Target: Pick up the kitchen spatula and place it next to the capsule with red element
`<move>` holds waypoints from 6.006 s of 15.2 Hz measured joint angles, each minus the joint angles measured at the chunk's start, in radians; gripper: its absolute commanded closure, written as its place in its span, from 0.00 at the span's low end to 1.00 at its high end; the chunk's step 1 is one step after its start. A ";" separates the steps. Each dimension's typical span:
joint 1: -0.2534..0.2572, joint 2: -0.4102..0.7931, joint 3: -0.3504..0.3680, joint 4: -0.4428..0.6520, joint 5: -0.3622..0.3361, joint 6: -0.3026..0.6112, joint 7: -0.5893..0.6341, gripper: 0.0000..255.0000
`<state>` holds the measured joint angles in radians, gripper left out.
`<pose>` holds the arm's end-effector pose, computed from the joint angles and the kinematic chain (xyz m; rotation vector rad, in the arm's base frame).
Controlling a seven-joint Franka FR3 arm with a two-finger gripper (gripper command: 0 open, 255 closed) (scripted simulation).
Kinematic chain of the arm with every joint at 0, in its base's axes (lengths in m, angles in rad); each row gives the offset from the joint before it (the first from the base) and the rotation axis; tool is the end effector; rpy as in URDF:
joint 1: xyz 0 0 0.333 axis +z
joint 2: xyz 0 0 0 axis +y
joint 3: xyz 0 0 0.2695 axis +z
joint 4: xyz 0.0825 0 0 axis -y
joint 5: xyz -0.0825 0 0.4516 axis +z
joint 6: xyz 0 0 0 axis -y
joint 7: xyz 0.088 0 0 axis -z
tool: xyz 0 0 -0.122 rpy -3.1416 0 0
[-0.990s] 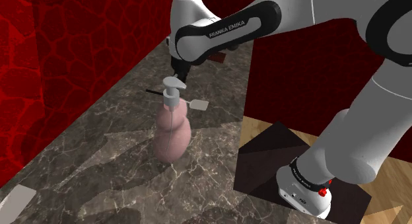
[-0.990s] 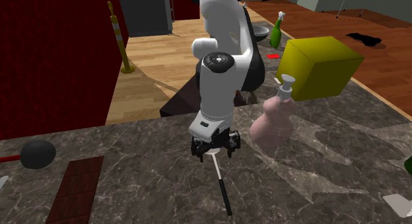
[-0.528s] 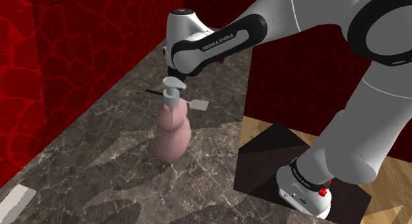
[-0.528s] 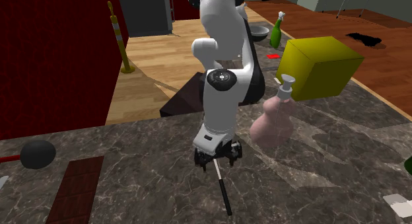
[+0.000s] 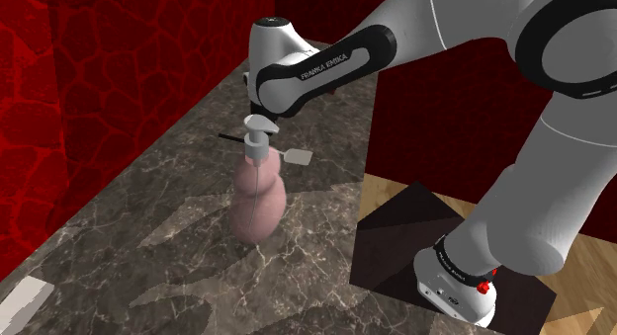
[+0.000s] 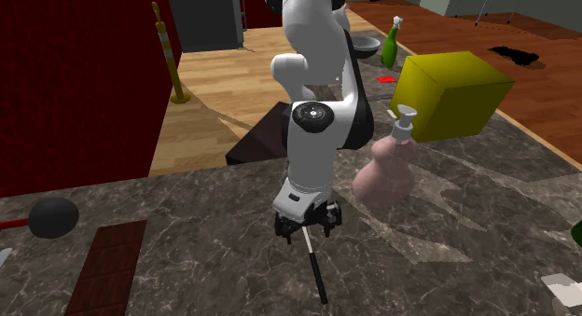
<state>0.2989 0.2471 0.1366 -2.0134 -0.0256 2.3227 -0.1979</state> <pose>0.5825 0.2709 0.2356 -2.9578 -0.9886 -0.0977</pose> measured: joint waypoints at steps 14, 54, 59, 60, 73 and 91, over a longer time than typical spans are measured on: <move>-0.001 -0.015 0.001 0.010 0.003 -0.024 -0.001 1.00; -0.132 -0.135 -0.095 0.267 0.051 -0.405 -0.246 1.00; -0.194 -0.096 -0.141 0.320 0.063 -0.422 -0.357 1.00; -0.206 -0.086 -0.150 0.339 0.066 -0.432 -0.377 1.00; -0.384 0.137 -0.242 0.653 0.116 -0.536 -0.645 1.00; -0.413 0.209 -0.249 0.548 0.133 -0.363 -0.700 1.00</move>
<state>-0.1141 0.4558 -0.1120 -1.4659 0.1079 1.9597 -0.8978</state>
